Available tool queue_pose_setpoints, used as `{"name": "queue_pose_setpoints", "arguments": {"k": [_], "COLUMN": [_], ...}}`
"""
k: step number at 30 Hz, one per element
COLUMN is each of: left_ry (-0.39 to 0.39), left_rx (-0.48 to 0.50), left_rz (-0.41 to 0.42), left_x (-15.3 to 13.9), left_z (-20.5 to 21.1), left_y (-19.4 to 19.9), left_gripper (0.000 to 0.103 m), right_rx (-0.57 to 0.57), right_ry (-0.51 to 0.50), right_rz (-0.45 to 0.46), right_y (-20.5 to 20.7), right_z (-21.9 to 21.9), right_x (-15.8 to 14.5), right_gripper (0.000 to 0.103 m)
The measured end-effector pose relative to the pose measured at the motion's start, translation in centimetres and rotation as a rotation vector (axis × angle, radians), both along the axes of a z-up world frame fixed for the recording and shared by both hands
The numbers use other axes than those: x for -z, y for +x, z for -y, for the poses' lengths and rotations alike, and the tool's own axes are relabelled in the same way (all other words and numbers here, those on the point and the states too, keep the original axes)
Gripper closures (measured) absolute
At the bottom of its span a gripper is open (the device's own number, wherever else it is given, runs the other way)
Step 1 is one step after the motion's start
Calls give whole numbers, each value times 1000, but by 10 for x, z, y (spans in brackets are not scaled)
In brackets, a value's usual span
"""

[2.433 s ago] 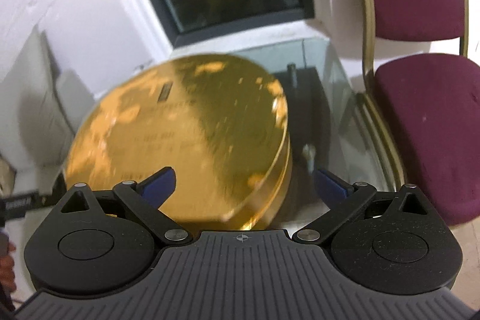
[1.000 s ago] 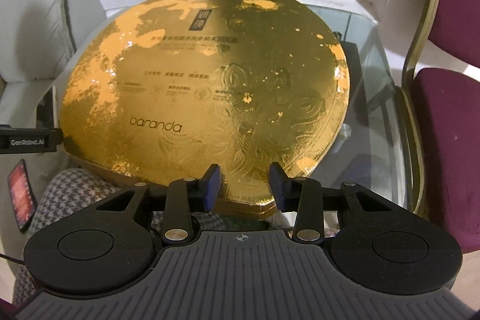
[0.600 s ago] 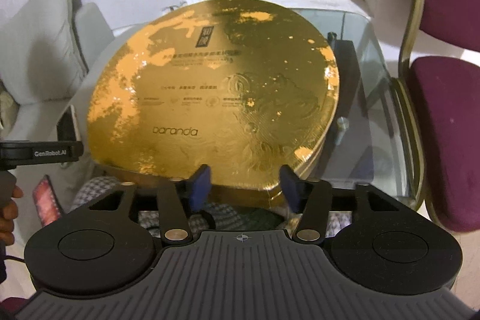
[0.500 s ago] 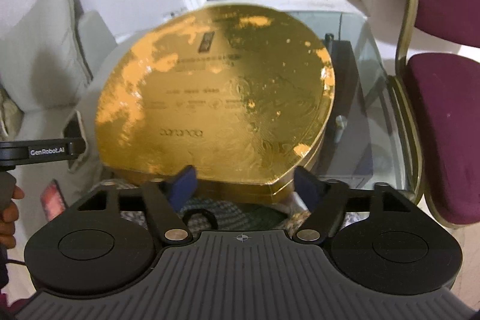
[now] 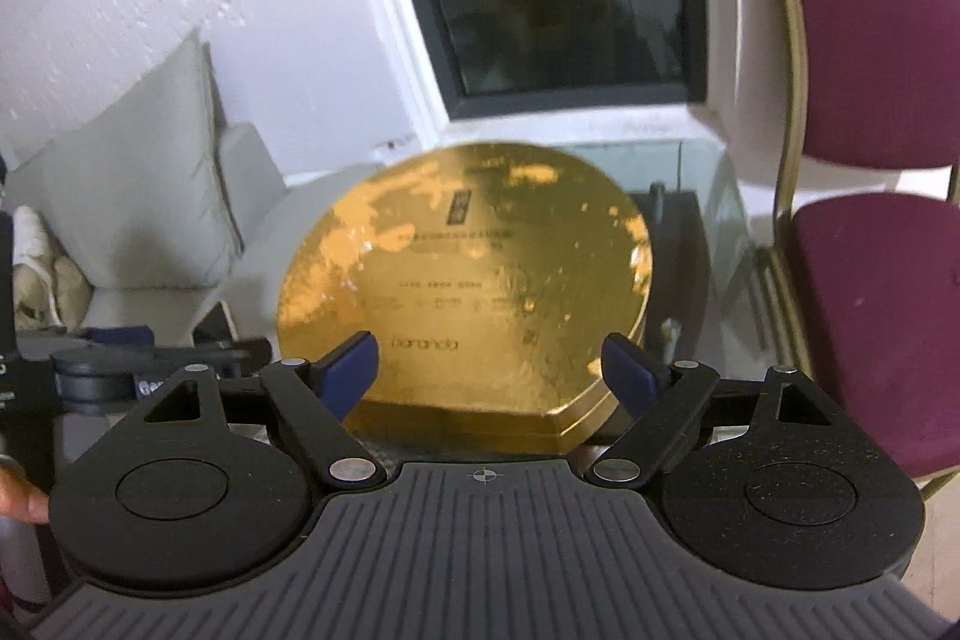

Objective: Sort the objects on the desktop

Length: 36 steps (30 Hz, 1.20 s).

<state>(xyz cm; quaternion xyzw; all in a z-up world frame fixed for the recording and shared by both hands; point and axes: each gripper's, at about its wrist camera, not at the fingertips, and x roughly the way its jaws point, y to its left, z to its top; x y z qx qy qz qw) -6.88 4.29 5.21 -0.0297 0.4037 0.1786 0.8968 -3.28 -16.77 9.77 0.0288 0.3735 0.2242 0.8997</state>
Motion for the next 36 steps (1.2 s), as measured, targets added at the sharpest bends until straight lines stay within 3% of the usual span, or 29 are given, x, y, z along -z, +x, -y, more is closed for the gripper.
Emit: {"name": "queue_pose_setpoints", "arguments": {"k": [4,23,27,29,32,36], "left_ry": [-61,19,41,52,20,0], "left_rx": [28,85,101,100,83,70], "left_rz": [6,83,120,116,112,155], "left_x": [-12,-26,-36,-38,-44,-56], "left_z": [5,34,36,35,32,32], "left_y": [-16,-91,-106,-105,-107,-115], "left_gripper": [1,1,1,1,1,1], "right_rx": [5,58,63,78,100,78], "right_ry": [-10,-3,27,21,4,23], "right_rz": [52,140,208,198,184,240], "right_y": [-19,-104,-129,-128,-127,-139], "right_z": [2,24,40,43,45,55], "right_x": [-14,-32,-40,-39,-42,-52], "right_gripper": [17,11,3,4,5,4]}}
